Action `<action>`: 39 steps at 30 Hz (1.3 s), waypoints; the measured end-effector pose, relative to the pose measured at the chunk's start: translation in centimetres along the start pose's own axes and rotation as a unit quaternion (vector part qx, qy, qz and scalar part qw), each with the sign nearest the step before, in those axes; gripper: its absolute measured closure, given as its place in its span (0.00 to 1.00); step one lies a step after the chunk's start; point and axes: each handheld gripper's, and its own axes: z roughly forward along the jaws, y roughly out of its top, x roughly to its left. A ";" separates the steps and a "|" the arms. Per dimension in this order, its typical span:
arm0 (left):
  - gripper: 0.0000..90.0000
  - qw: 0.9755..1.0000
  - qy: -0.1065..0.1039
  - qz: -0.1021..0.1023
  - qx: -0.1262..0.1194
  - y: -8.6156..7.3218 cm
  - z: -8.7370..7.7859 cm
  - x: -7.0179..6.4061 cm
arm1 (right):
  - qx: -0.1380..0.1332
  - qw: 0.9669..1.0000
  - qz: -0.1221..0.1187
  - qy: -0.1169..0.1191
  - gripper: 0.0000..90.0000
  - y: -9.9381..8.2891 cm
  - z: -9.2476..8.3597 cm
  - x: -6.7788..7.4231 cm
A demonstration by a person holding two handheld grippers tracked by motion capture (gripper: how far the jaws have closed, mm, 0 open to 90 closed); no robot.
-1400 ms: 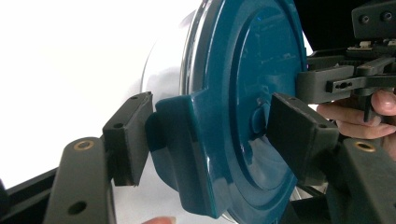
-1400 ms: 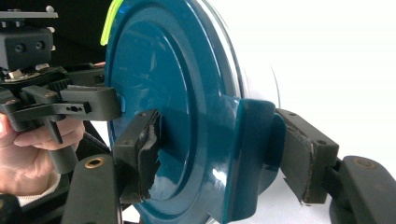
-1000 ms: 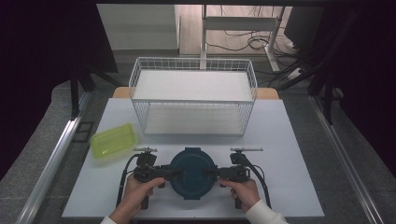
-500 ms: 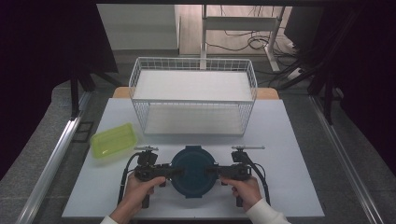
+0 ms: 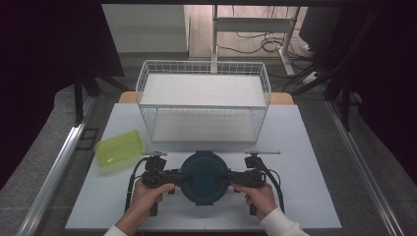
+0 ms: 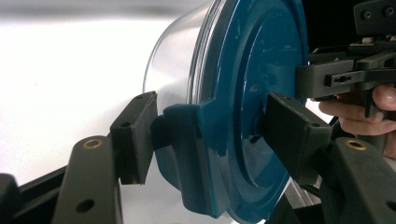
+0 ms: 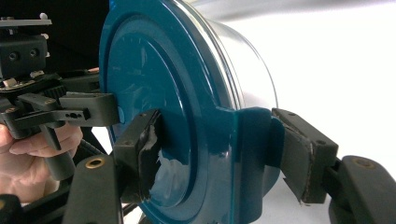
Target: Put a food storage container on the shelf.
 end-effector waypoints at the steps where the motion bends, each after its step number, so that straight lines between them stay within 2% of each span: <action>1: 0.41 1.000 -0.001 -0.001 -0.003 0.1 0.0 0.0 | -0.001 1.000 -0.003 -0.001 0.39 0.2 -0.1 0.1; 13: 0.41 1.000 0.000 0.017 -0.005 1.7 -0.4 -1.1 | -0.016 1.000 -0.017 -0.003 0.39 1.1 -1.2 0.7; 25: 0.41 0.999 0.001 0.040 -0.019 4.3 -1.6 -2.4 | -0.036 0.999 -0.036 -0.005 0.39 3.4 -2.8 2.3; 39: 0.41 0.998 0.002 0.051 -0.032 6.1 -2.6 -3.5 | -0.048 0.998 -0.049 -0.006 0.39 5.1 -4.0 3.6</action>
